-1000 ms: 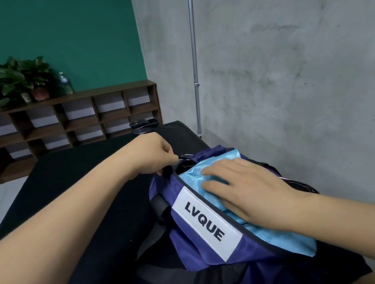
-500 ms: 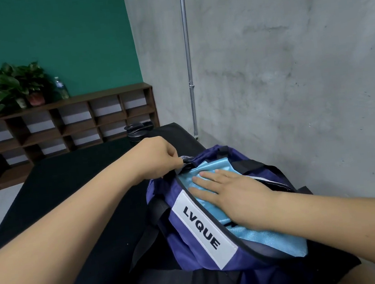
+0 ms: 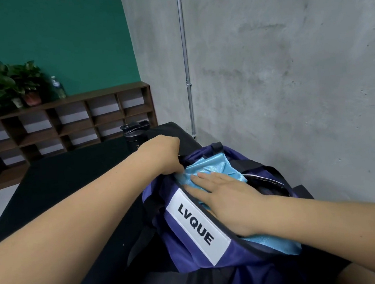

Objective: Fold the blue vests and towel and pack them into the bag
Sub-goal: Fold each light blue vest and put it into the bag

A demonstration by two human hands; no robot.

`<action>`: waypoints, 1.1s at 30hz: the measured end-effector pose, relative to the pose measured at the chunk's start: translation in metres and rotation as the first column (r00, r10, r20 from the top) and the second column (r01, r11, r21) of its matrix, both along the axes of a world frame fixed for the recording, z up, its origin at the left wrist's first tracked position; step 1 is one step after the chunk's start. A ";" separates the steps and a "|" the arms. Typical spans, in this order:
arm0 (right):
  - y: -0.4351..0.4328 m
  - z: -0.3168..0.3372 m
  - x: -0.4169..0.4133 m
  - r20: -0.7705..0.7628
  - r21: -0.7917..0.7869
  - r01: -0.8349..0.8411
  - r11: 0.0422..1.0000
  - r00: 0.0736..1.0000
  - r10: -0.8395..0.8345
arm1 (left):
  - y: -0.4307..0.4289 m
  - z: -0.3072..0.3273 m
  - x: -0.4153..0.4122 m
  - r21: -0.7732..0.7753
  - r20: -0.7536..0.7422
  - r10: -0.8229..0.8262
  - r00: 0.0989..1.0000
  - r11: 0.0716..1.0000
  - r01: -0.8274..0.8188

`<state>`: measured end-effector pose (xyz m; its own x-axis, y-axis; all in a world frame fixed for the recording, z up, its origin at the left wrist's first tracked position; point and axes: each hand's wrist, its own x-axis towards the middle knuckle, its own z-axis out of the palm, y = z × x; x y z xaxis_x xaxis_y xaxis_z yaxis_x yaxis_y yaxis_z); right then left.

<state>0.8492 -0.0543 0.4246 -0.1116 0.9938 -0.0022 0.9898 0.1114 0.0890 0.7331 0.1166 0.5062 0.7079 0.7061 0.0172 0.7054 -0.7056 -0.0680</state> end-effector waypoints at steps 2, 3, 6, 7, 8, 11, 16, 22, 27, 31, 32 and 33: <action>-0.004 0.003 -0.005 0.027 -0.020 -0.003 1.000 1.000 0.003 | 0.004 -0.007 0.015 0.061 0.029 -0.076 0.997 0.995 0.074; -0.005 0.000 -0.006 0.056 -0.027 -0.009 1.000 0.998 0.010 | 0.006 -0.010 0.023 0.089 0.035 -0.123 0.992 0.989 0.119; -0.006 -0.013 -0.008 0.133 -0.040 -0.022 0.999 0.991 0.027 | 0.011 -0.014 0.042 0.160 -0.013 -0.241 0.970 0.958 0.240; -0.005 -0.016 -0.007 0.132 -0.041 -0.020 0.999 0.991 0.025 | 0.011 -0.015 0.046 0.188 -0.039 -0.268 0.963 0.944 0.271; -0.006 -0.017 -0.008 0.123 -0.045 -0.015 0.999 0.992 0.021 | 0.012 -0.017 0.049 0.219 -0.072 -0.287 0.955 0.930 0.296; -0.006 -0.013 -0.006 0.072 -0.058 0.007 0.998 0.997 -0.003 | 0.013 -0.026 0.053 0.332 -0.236 -0.273 0.933 0.879 0.342; -0.006 -0.008 -0.003 0.006 -0.107 0.027 0.994 1.000 -0.027 | 0.016 -0.027 0.051 0.462 -0.195 -0.385 0.902 0.775 0.430; 0.019 -0.021 0.009 -0.165 0.021 0.049 0.999 0.985 -0.045 | 0.007 -0.018 0.045 0.257 0.203 -0.391 0.898 0.906 0.337; 0.023 -0.007 -0.008 -0.007 -0.114 -0.009 0.993 1.000 0.009 | 0.001 -0.030 0.045 0.173 0.411 -0.265 0.872 0.962 0.211; 0.025 -0.004 -0.004 -0.076 -0.127 -0.009 0.992 0.997 0.000 | 0.002 -0.030 0.044 0.022 0.479 -0.087 0.873 0.996 0.087; 0.028 -0.006 -0.001 -0.077 -0.122 -0.007 0.992 0.997 -0.003 | 0.002 -0.027 0.042 -0.016 0.478 -0.056 0.877 0.997 0.072; 0.029 -0.006 0.000 -0.076 -0.120 0.006 0.993 0.997 -0.015 | 0.003 -0.024 0.039 -0.031 0.460 -0.046 0.887 0.997 0.068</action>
<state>0.8492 -0.0253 0.4181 -0.1055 0.9880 -0.1129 0.9943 0.1062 -0.0006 0.7716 0.1192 0.4819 0.6683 0.6722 0.3186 0.6084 -0.7404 0.2859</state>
